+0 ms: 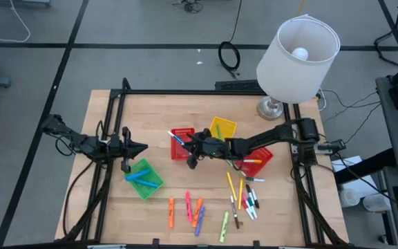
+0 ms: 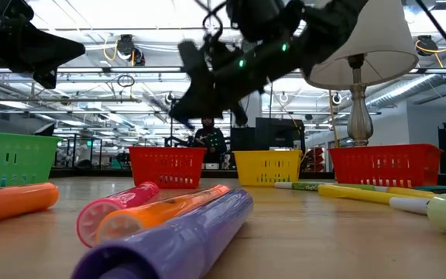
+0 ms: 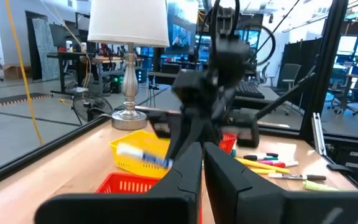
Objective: Pick & Place Markers
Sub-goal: Put the purple marker pen into the left red bin
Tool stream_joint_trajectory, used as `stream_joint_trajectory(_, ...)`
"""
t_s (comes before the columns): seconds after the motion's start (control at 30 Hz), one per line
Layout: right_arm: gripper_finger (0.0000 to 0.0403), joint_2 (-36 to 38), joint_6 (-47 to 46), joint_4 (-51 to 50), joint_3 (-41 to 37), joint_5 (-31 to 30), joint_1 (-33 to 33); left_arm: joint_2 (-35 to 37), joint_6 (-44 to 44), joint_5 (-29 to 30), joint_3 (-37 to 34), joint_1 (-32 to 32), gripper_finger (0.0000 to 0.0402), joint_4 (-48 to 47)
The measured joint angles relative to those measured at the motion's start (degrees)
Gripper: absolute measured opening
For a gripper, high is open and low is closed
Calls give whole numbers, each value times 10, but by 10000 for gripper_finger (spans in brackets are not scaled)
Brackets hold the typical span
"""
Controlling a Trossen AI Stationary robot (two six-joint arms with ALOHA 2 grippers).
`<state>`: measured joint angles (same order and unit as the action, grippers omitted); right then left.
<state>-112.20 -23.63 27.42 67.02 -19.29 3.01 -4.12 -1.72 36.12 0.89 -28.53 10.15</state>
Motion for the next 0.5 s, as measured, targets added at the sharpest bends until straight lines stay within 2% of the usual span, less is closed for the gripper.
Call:
stream_joint_trajectory(0.33,22,-40,-27,12,0,-1,-4,0,0,0,0,0,26,0)
stream_joint_trajectory(0.5,64,-39,-27,8,1,-1,-4,0,0,0,0,0,26,0)
